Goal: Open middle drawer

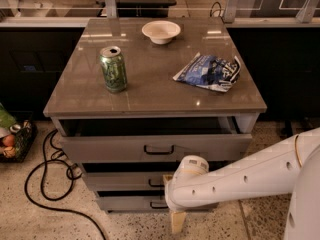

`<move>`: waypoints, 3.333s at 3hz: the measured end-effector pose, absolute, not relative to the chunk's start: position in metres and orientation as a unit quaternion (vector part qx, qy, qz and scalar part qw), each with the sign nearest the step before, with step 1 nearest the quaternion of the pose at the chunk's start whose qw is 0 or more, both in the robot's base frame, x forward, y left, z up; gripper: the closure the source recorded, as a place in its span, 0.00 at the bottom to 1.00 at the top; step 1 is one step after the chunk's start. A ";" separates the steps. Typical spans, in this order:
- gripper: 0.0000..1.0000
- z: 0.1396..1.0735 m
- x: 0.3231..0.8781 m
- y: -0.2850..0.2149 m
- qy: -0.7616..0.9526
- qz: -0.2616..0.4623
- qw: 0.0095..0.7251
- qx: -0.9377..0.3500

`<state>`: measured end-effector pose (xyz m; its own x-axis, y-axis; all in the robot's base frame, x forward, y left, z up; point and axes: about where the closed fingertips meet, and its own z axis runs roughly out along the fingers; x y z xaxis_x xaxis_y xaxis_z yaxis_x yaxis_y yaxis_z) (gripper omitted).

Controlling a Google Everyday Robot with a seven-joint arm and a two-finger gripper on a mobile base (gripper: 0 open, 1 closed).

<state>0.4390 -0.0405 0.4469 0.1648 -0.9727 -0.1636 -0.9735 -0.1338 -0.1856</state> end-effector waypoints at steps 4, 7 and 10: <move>0.00 0.403 0.444 -0.004 0.651 -0.008 0.087 -0.754; 0.00 0.390 0.452 -0.004 0.657 -0.024 0.059 -0.751; 0.07 0.378 0.455 -0.008 0.661 -0.026 0.034 -0.750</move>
Offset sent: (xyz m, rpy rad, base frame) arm 0.0081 0.0298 -0.0345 -0.0110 0.0246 -0.0233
